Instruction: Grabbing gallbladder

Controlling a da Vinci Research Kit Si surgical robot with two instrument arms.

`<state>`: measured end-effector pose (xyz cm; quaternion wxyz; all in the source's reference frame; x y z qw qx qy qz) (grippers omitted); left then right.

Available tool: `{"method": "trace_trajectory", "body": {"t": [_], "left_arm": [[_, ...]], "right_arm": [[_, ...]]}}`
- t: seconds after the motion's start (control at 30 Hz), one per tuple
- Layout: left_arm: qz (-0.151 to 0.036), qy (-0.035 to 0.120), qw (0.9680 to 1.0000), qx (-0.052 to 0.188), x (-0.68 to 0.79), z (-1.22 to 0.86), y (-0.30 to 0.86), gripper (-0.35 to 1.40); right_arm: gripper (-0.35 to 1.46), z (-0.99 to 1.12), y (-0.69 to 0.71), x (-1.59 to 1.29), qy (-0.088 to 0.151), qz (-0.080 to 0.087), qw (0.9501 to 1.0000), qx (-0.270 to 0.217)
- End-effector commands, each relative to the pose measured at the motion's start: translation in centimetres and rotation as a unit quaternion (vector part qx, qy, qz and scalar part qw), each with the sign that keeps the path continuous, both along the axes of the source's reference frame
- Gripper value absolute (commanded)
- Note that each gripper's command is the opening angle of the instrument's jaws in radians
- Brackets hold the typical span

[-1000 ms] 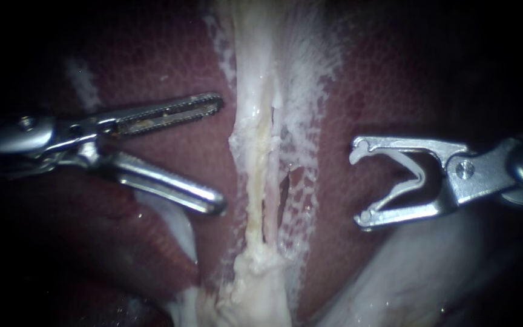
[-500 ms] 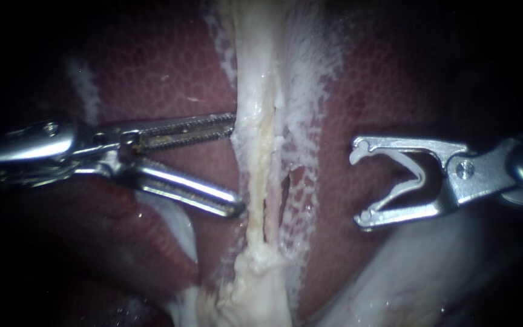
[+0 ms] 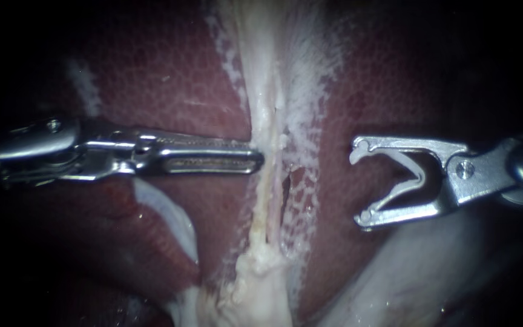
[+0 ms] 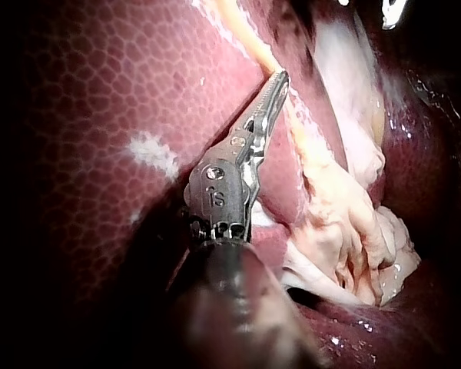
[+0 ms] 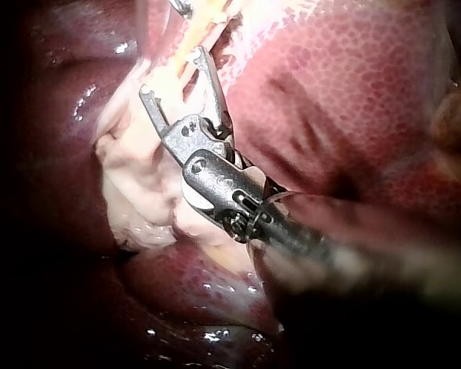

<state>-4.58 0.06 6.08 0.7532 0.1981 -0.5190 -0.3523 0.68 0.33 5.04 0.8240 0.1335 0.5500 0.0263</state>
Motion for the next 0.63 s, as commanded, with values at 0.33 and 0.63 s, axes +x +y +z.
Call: {"method": "trace_trajectory", "body": {"t": [0.33,0.63], "left_arm": [[-0.005,0.009,0.9999,0.007,0.08,0.07,0.03,-0.35],[-0.005,0.011,0.9999,0.007,0.08,0.07,0.03,-0.35]], "right_arm": [[0.60,0.00,0.00,0.00,0.000,0.000,1.0000,0.000],[0.60,0.01,-0.01,0.00,0.000,0.000,1.0000,0.000]]}}
